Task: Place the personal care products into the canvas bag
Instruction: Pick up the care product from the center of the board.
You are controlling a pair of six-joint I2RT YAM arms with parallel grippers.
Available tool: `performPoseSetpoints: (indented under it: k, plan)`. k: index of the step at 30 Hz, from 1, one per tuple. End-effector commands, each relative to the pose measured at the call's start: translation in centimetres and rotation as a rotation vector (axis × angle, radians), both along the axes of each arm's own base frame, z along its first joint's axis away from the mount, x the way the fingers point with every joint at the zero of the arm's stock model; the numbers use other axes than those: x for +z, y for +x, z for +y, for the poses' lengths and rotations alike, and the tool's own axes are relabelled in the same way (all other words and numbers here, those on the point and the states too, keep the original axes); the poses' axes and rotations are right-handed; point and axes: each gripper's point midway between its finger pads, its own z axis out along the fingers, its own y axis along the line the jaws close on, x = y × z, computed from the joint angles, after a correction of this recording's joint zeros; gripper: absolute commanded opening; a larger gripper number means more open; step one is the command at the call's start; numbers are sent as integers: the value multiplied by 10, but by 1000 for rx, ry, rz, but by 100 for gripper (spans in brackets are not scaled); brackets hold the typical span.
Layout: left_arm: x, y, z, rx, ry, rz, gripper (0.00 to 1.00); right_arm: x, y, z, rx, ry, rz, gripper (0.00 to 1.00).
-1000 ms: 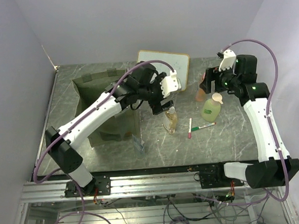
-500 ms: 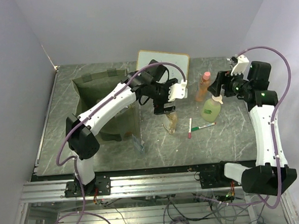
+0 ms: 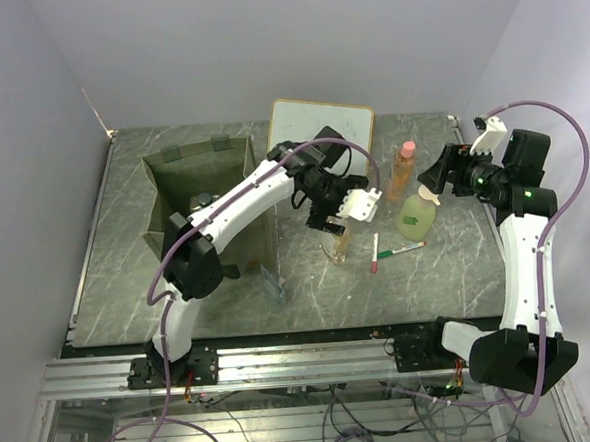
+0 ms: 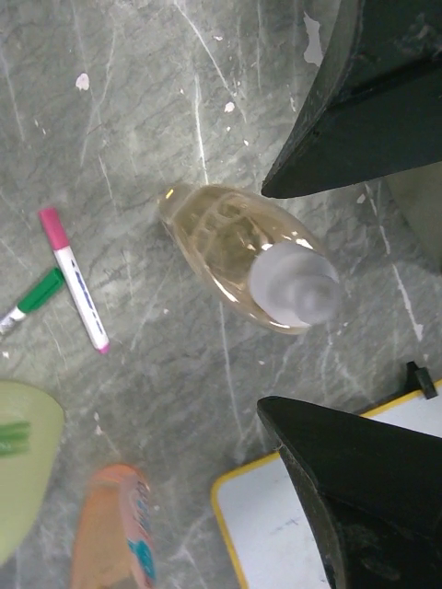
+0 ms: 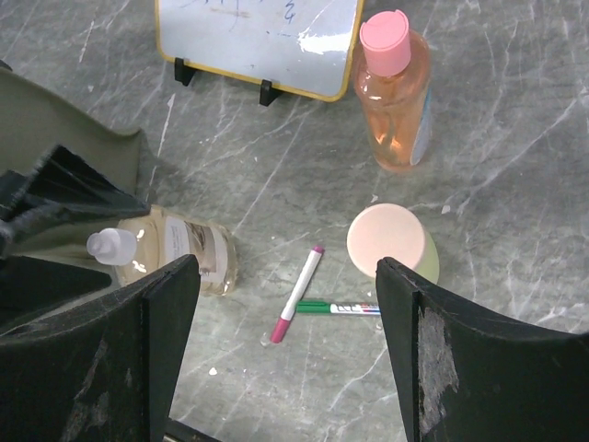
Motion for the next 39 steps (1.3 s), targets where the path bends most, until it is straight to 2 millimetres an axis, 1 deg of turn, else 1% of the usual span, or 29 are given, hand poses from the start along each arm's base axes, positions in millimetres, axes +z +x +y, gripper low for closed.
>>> performPoseSetpoints:
  k: [1,4,7,11,17,21,25,27,29,30,33,35,37,39]
  plan:
    - [-17,-21,-7,-123,53,21,99,4,0,0,2,20,-19,77]
    - [-30,-23,-5,-131,92,34,100,3,1,0,3,29,-16,77]
    - [-39,-21,-5,-129,113,37,96,1,0,0,2,39,-9,77]
    - [-43,-20,-4,-114,125,44,89,-1,0,0,3,50,-3,77]
    - [-37,-14,-4,-24,125,51,76,-4,-1,1,5,62,3,77]
    - [-33,-10,-5,87,118,90,69,-4,-1,1,6,69,5,77]
    - [-25,-8,-8,231,86,144,61,-6,-2,2,9,73,8,77]
    - [-21,-7,-8,297,66,161,59,-6,-2,2,10,74,9,77]
    - [-21,-9,-3,353,69,185,61,-7,-2,3,11,75,12,77]
    - [-21,-11,-1,368,71,191,64,-8,-3,3,11,77,12,77]
    - [-19,-15,6,388,75,203,80,-9,-4,4,11,83,15,77]
    - [-21,-19,9,379,84,206,88,-10,-5,4,14,87,18,77]
    - [-21,-21,10,363,88,209,93,-11,-5,4,14,91,21,77]
    - [-20,-21,9,349,83,215,94,-10,-5,5,16,91,18,77]
